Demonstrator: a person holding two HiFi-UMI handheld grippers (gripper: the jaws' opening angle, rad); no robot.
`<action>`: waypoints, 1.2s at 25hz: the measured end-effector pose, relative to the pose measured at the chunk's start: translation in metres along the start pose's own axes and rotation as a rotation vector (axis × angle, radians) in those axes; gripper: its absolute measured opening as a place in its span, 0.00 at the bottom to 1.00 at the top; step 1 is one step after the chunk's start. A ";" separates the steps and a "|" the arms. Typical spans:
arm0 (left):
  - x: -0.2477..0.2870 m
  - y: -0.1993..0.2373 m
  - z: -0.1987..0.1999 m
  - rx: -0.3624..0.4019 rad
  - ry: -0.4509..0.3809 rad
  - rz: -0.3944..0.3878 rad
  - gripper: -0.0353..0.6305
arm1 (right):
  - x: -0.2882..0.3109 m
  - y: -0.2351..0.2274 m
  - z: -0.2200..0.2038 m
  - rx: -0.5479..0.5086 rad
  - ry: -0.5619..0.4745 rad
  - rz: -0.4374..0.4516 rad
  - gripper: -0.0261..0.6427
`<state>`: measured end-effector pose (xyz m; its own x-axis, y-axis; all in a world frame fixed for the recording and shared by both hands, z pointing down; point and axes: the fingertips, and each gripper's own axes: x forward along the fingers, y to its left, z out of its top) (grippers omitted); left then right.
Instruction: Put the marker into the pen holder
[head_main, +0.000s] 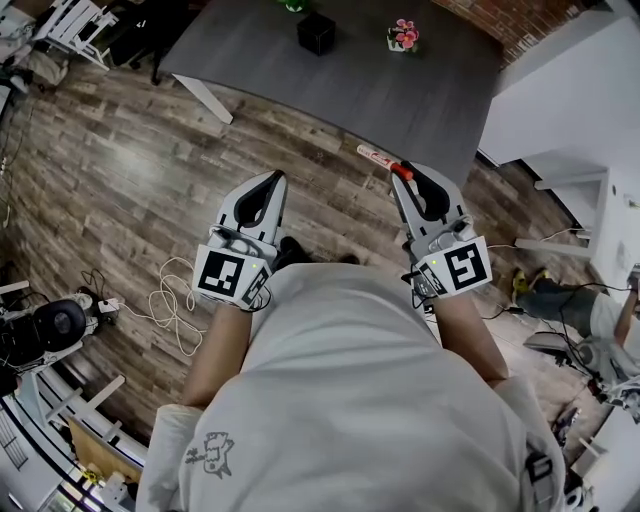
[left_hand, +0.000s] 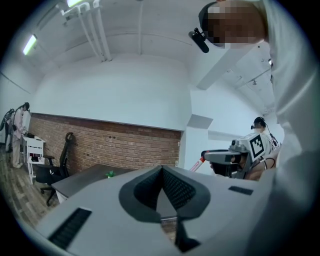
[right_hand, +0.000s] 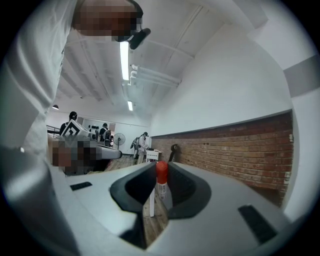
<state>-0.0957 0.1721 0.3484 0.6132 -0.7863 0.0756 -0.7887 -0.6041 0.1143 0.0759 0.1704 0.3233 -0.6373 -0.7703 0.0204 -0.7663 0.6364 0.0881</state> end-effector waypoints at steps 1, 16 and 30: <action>-0.001 0.010 0.002 0.001 0.000 -0.005 0.07 | 0.009 0.004 0.001 0.001 0.002 -0.002 0.15; -0.017 0.120 0.009 -0.023 0.012 -0.082 0.07 | 0.105 0.048 0.007 0.000 0.043 -0.080 0.15; 0.019 0.155 0.018 -0.015 0.007 -0.012 0.07 | 0.159 0.014 0.001 0.011 0.024 -0.007 0.15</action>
<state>-0.2071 0.0617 0.3493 0.6228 -0.7782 0.0807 -0.7806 -0.6112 0.1303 -0.0366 0.0567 0.3265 -0.6302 -0.7752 0.0438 -0.7715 0.6315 0.0772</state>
